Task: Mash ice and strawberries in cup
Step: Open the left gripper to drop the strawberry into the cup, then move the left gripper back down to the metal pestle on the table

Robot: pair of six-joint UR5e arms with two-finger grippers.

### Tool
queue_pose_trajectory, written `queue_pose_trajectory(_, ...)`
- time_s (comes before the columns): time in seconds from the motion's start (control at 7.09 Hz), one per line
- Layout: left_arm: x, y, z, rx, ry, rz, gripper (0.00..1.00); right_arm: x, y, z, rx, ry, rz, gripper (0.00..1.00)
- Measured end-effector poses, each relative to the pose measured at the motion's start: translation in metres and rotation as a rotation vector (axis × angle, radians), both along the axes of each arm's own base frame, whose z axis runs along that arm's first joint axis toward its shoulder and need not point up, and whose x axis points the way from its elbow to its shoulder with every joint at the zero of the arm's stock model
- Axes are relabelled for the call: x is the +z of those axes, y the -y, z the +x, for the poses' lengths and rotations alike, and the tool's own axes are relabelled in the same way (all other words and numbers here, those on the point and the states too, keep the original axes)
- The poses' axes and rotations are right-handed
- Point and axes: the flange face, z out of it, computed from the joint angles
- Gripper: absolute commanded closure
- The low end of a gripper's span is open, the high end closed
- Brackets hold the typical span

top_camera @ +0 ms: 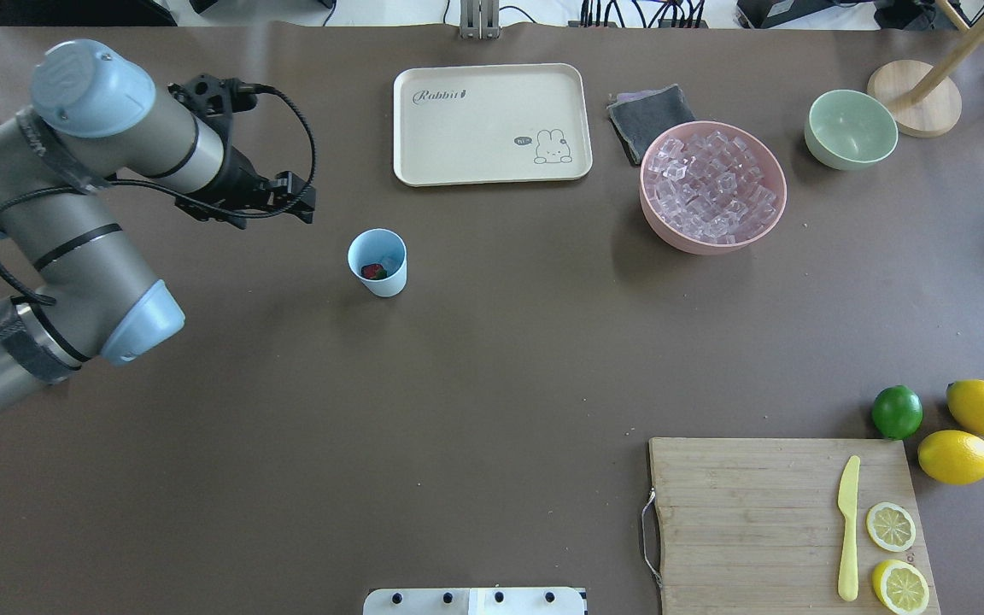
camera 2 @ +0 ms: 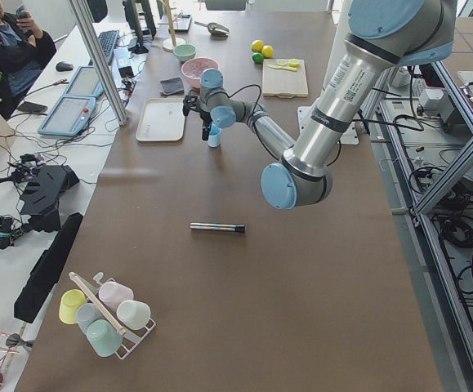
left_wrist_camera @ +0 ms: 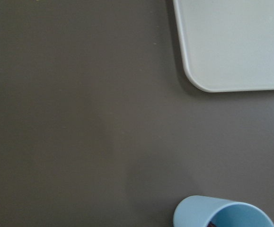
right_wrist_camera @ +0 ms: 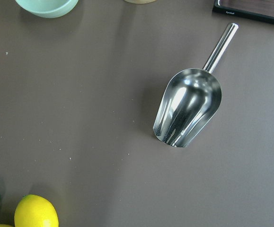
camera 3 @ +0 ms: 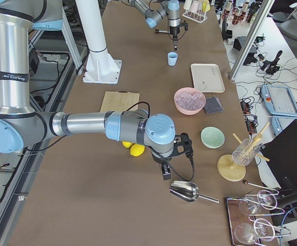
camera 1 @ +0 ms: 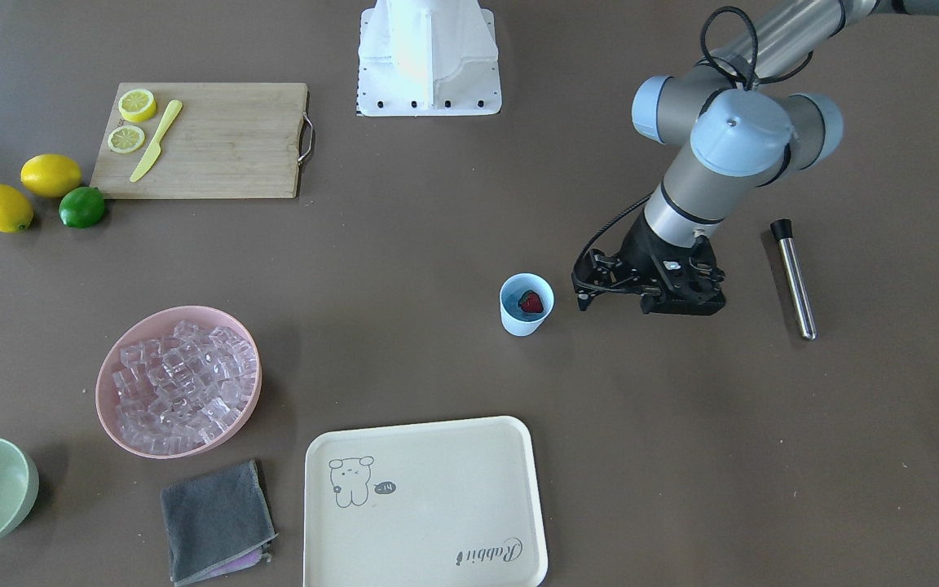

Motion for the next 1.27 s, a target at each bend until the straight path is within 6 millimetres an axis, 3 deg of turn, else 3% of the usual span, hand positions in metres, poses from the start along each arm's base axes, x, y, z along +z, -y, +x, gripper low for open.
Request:
queue_pose_trajectory(0.28,0.093,0.001,-0.088,0.054,0.089,0.04,0.03,0.007,0.002,0.001,0.014,0.001,-0.038,0.01)
queue_pose_trajectory(0.56,0.163,-0.009,-0.15,0.082,0.159,0.055,0.03,0.007,0.008,0.0,0.07,0.01,-0.117,0.01)
queue_pose_trajectory(0.85,0.213,-0.014,-0.175,0.078,0.183,0.05,0.03,0.007,0.015,-0.002,0.087,0.012,-0.14,0.01)
queue_pose_trajectory(1.13,0.262,-0.008,-0.172,0.071,0.167,0.073,0.03,0.005,0.014,-0.003,0.09,0.019,-0.137,0.01)
queue_pose_trajectory(1.27,0.267,-0.005,-0.168,0.062,0.151,0.085,0.03,0.002,0.013,-0.003,0.091,0.021,-0.131,0.01)
